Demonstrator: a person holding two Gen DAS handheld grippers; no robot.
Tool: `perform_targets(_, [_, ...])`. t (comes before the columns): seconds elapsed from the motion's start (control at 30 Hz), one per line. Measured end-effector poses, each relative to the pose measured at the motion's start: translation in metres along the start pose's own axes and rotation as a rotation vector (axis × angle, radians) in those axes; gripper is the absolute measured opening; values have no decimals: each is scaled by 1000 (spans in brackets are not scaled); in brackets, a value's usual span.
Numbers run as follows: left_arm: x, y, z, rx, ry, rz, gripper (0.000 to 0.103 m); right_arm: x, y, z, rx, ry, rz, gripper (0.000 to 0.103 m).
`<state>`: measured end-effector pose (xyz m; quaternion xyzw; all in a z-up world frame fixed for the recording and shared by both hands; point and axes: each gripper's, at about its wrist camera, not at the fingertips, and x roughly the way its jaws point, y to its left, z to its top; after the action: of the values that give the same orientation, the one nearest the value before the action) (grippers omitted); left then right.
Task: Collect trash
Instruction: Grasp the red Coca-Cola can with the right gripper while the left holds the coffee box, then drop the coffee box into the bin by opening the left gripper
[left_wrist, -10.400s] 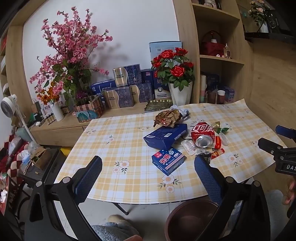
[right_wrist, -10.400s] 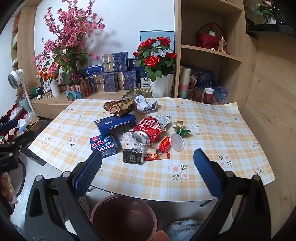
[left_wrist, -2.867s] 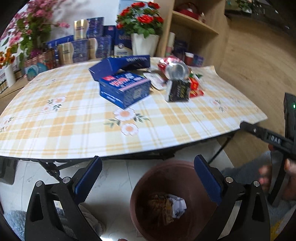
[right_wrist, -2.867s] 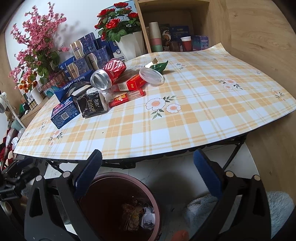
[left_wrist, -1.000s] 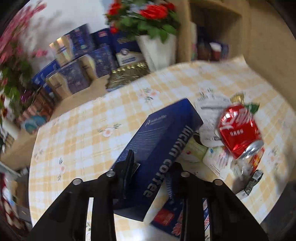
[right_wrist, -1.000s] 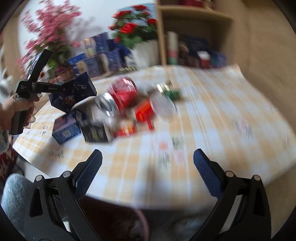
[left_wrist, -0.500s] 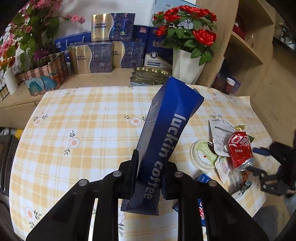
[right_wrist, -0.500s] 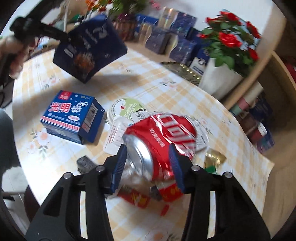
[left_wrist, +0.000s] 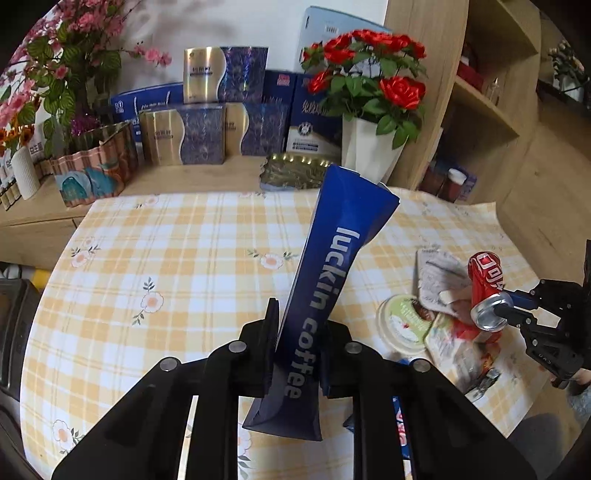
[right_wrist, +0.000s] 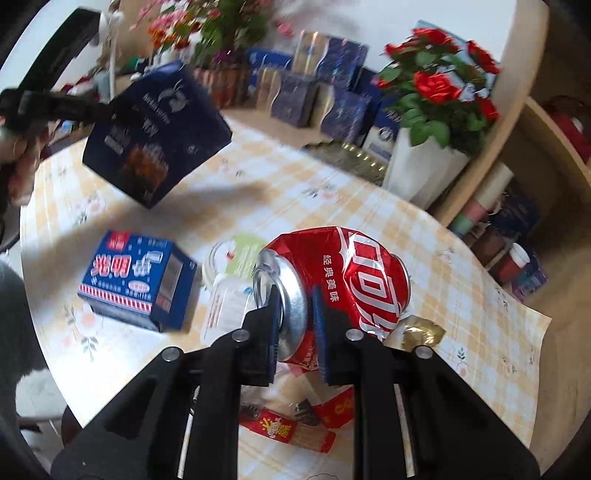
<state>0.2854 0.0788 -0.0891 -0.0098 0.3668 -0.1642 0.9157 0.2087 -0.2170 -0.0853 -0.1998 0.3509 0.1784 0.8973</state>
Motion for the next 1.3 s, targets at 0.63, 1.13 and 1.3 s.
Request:
perform_targets(0.63, [-117, -69, -7, 86, -102, -161, 18, -119, 16, -18, 106, -168, -13, 20])
perform_targets(1.13, [-181, -115, -99, 158, -40, -303, 18, -192, 37, -68, 200, -236, -6, 20])
perform_targets(1.3, [-185, -124, -125, 191, -15, -323, 18, -200, 44, -79, 218, -237, -5, 20])
